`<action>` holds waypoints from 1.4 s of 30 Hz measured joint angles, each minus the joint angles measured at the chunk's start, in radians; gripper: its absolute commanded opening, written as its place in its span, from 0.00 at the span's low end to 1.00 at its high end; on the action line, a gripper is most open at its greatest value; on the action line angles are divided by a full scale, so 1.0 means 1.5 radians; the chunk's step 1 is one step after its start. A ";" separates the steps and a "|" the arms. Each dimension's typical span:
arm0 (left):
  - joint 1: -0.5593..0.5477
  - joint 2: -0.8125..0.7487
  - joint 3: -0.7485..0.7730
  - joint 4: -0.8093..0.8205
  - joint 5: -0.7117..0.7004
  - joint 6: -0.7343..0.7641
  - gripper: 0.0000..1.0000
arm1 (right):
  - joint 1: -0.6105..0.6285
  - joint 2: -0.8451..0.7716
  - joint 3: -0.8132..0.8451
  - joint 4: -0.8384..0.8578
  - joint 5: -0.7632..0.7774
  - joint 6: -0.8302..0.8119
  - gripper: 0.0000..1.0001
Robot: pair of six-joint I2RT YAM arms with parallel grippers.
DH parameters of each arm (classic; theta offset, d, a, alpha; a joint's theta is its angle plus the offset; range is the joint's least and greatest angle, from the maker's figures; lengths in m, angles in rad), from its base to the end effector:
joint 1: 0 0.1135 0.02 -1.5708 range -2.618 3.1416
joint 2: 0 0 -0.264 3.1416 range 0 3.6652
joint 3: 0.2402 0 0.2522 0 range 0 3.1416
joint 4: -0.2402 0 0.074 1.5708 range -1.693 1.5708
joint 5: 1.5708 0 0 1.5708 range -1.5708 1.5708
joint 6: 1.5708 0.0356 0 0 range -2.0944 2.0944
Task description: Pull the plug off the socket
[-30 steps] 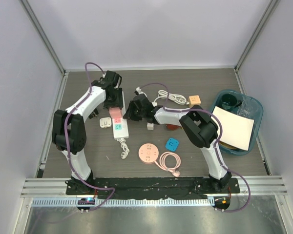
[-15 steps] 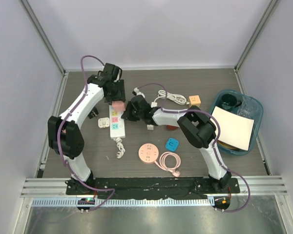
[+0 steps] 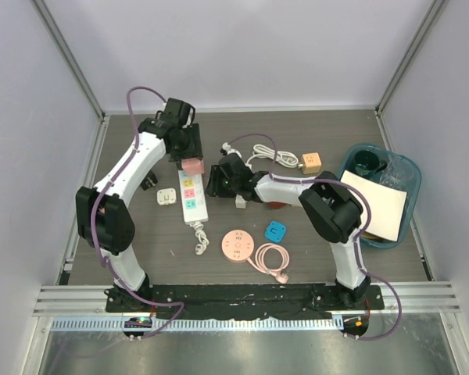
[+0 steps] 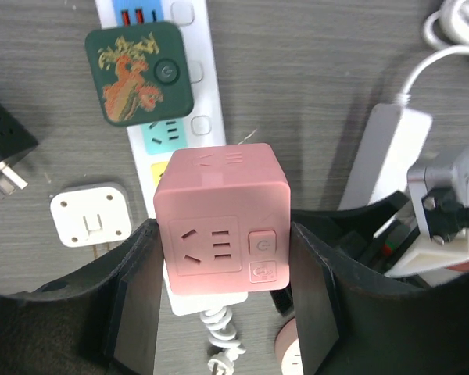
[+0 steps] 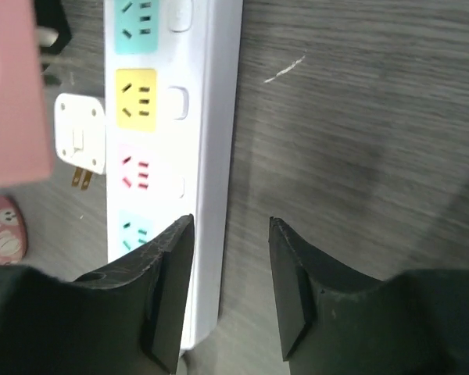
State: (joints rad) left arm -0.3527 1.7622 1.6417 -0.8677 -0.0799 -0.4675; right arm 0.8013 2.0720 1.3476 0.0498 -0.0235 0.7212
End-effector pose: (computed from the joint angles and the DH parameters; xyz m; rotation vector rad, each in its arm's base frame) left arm 0.3584 -0.1289 0.3114 -0.1780 2.5623 -0.2129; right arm 0.3164 0.3278 0.1592 -0.1089 2.3823 0.8111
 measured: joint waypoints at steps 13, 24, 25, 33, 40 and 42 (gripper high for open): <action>0.000 0.024 0.094 0.110 0.119 -0.036 0.02 | -0.031 -0.302 -0.155 0.007 -0.022 -0.029 0.61; -0.001 0.182 0.095 0.286 0.225 -0.098 0.10 | -0.037 -0.439 -0.220 -0.020 -0.002 -0.074 0.63; -0.001 0.194 0.095 0.302 0.233 -0.104 0.12 | -0.037 -0.450 -0.223 -0.020 0.006 -0.079 0.63; -0.001 0.303 0.147 0.354 0.280 -0.139 0.40 | -0.039 -0.483 -0.237 -0.022 0.043 -0.096 0.64; -0.001 0.321 0.161 0.337 0.270 -0.135 0.53 | -0.041 -0.483 -0.238 -0.024 0.052 -0.096 0.64; -0.001 0.322 0.167 0.330 0.268 -0.131 0.56 | -0.041 -0.483 -0.238 -0.024 0.054 -0.096 0.64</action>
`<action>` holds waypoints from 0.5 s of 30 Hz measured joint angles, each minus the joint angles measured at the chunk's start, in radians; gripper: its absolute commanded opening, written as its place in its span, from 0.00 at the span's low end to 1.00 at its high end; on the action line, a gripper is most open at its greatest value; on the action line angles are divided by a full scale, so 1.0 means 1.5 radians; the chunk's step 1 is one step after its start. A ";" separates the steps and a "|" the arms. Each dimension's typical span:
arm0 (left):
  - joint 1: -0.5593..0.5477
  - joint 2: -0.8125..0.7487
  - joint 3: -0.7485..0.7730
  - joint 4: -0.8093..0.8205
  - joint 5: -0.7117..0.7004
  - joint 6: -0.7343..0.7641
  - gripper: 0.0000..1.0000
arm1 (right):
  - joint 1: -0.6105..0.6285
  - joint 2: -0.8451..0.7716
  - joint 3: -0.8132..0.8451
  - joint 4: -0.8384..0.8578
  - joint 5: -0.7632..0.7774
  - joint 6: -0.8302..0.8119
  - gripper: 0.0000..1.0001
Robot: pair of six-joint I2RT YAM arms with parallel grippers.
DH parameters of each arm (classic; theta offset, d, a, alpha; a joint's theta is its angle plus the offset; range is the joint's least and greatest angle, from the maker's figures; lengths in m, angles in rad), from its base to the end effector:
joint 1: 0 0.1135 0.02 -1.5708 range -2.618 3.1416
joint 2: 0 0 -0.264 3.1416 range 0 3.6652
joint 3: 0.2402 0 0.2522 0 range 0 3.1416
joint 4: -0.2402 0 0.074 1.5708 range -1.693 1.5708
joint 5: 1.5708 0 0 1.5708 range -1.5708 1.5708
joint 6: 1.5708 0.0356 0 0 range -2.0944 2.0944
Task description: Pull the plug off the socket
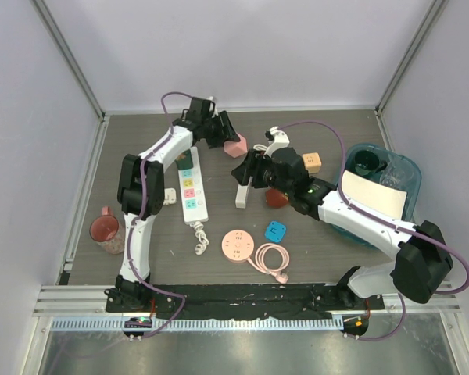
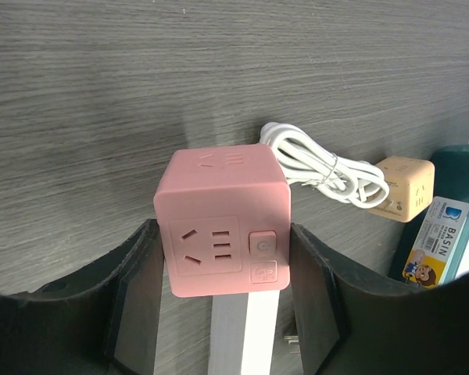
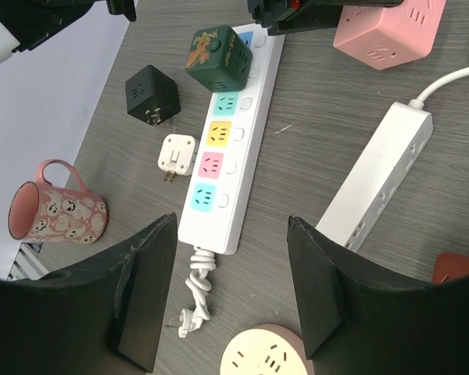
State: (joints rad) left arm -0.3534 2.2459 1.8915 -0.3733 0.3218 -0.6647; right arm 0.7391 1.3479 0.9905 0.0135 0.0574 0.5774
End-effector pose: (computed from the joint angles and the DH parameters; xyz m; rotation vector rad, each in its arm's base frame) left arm 0.4802 -0.1892 0.2192 -0.2006 2.4112 -0.8694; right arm 0.2344 0.2108 0.3045 -0.1214 2.0000 0.8173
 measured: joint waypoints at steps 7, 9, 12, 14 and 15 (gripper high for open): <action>0.000 0.001 0.005 -0.027 -0.006 0.018 0.87 | -0.001 0.000 0.000 -0.002 0.009 0.001 0.71; 0.000 0.001 0.014 -0.049 -0.012 0.030 0.89 | -0.001 0.000 0.000 -0.007 0.013 0.001 0.73; 0.000 -0.008 0.024 -0.075 -0.030 0.047 0.93 | -0.001 0.000 0.000 -0.014 0.023 0.005 0.73; 0.000 -0.027 0.024 -0.099 -0.052 0.057 0.93 | -0.001 0.000 -0.001 -0.015 0.026 0.011 0.73; 0.001 -0.040 0.024 -0.112 -0.062 0.064 0.93 | -0.001 0.000 -0.002 -0.014 0.028 0.016 0.73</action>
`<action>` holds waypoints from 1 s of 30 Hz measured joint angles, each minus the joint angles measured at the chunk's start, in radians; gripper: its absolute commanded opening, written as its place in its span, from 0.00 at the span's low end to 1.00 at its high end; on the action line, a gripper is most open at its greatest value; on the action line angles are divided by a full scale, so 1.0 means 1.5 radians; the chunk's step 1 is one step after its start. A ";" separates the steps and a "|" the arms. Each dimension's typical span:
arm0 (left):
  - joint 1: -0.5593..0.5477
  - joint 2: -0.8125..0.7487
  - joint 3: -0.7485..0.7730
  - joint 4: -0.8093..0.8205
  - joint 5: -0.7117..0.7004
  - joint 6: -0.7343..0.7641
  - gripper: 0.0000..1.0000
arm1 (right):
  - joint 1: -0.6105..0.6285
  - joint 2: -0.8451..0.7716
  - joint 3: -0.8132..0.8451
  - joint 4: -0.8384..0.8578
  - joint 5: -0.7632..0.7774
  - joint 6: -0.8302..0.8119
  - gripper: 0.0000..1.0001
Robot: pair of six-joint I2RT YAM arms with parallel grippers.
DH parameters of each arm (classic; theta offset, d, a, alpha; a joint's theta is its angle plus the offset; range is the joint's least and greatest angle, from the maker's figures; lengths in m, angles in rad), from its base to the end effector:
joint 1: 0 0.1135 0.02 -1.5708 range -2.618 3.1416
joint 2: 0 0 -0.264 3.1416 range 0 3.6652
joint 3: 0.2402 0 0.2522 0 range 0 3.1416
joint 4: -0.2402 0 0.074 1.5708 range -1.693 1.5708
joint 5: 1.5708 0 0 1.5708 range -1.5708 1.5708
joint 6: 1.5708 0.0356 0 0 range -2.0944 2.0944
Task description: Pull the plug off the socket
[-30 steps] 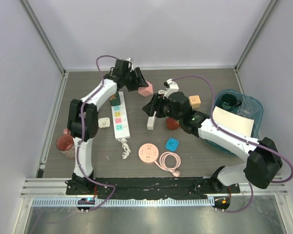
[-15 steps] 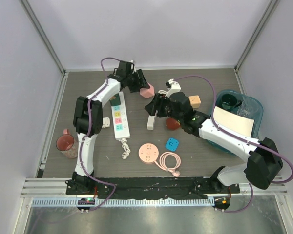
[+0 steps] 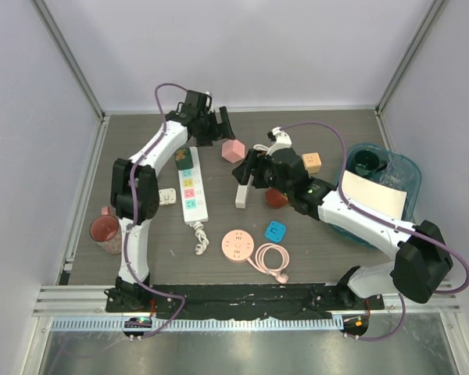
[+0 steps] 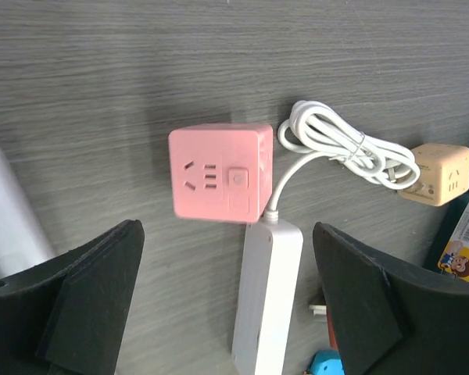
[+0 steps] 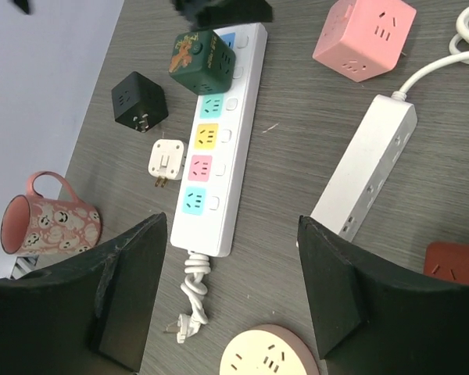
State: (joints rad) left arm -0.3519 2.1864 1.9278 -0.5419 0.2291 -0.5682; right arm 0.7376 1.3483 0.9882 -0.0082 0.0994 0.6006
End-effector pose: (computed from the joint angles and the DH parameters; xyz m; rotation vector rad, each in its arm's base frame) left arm 0.4668 -0.1800 0.2464 -0.1514 2.4574 -0.6962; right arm 0.2349 0.2087 0.3014 -0.0695 2.0196 0.7805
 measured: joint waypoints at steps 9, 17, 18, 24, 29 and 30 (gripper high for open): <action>0.047 -0.202 -0.058 -0.076 -0.144 0.023 0.88 | 0.002 0.117 0.004 0.060 -0.015 0.046 0.71; 0.086 -0.239 -0.132 -0.107 -0.278 0.038 0.88 | 0.022 0.312 0.118 0.076 -0.075 0.080 0.53; 0.087 -0.229 -0.132 -0.111 -0.279 0.039 0.89 | 0.024 0.334 0.139 0.082 -0.086 0.086 0.47; 0.088 -0.180 -0.134 -0.118 -0.268 0.056 0.89 | 0.044 0.454 0.233 0.163 -0.192 0.119 0.15; 0.088 -0.175 -0.138 -0.117 -0.255 0.061 0.89 | 0.054 0.529 0.273 0.211 -0.243 0.161 0.01; 0.088 -0.173 -0.138 -0.117 -0.255 0.064 0.90 | 0.055 0.542 0.278 0.218 -0.252 0.169 0.01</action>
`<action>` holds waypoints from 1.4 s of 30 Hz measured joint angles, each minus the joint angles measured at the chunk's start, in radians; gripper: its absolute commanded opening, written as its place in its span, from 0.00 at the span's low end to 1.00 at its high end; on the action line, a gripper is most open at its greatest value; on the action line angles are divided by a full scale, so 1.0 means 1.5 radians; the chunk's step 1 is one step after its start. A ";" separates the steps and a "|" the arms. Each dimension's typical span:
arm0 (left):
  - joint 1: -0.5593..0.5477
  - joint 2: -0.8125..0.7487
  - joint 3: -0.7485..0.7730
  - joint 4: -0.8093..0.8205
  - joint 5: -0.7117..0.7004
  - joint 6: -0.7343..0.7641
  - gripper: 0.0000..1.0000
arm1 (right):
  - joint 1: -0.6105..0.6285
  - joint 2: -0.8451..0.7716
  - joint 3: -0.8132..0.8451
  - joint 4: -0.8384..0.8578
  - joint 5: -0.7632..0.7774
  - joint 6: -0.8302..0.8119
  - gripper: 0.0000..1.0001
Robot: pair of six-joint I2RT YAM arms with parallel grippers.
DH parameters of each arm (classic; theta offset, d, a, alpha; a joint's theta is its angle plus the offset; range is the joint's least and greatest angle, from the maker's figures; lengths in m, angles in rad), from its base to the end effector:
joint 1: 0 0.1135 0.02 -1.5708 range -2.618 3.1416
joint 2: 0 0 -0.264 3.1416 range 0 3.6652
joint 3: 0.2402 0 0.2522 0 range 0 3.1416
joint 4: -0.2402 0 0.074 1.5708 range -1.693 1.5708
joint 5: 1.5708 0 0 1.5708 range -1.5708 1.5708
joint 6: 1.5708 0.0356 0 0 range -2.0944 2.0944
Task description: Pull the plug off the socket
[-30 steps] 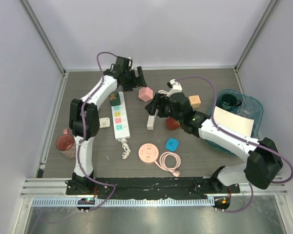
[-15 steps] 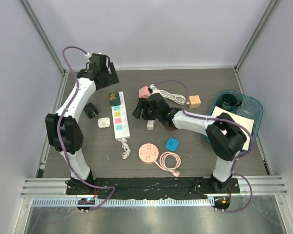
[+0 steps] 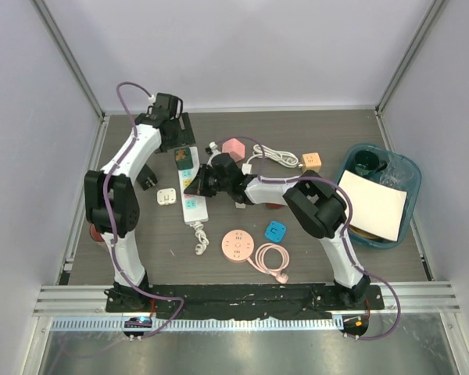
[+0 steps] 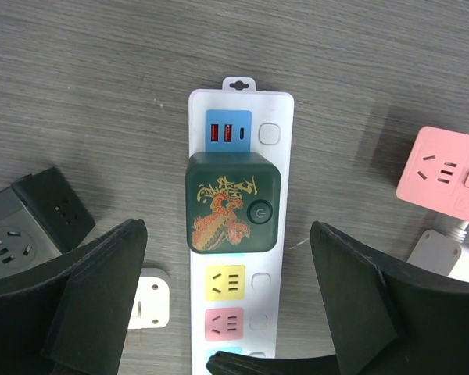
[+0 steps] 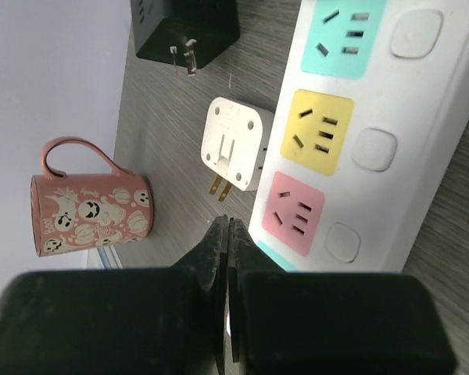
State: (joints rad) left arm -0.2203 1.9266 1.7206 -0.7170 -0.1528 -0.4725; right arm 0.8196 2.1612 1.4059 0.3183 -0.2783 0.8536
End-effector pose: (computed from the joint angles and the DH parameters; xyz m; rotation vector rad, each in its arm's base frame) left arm 0.4207 -0.0887 0.2825 -0.3752 2.4530 -0.1042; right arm 0.3235 0.3608 0.1628 -0.1625 2.2551 1.2756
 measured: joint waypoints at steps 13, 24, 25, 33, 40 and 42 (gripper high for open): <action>0.000 0.040 0.000 -0.004 0.025 0.001 0.84 | 0.002 0.062 0.006 0.052 -0.040 0.053 0.01; 0.000 0.079 0.001 -0.012 0.034 0.002 0.45 | 0.002 0.070 0.001 0.080 -0.039 0.066 0.01; 0.000 0.082 0.001 -0.012 0.039 0.000 0.33 | 0.002 0.070 0.001 0.080 -0.039 0.067 0.01; 0.000 0.082 0.003 -0.011 0.052 0.005 0.00 | 0.002 0.070 0.002 0.074 -0.024 0.077 0.01; 0.003 0.081 0.004 -0.014 0.073 0.004 0.00 | 0.002 0.070 0.017 0.043 -0.004 0.081 0.01; 0.005 0.081 0.005 -0.015 0.086 0.004 0.00 | 0.002 0.072 0.021 0.041 -0.001 0.084 0.01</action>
State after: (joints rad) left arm -0.2127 2.0487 1.7287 -0.7399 -0.0238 -0.4660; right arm 0.8230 2.2696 1.4368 0.3794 -0.2794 0.9794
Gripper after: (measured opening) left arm 0.589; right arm 0.014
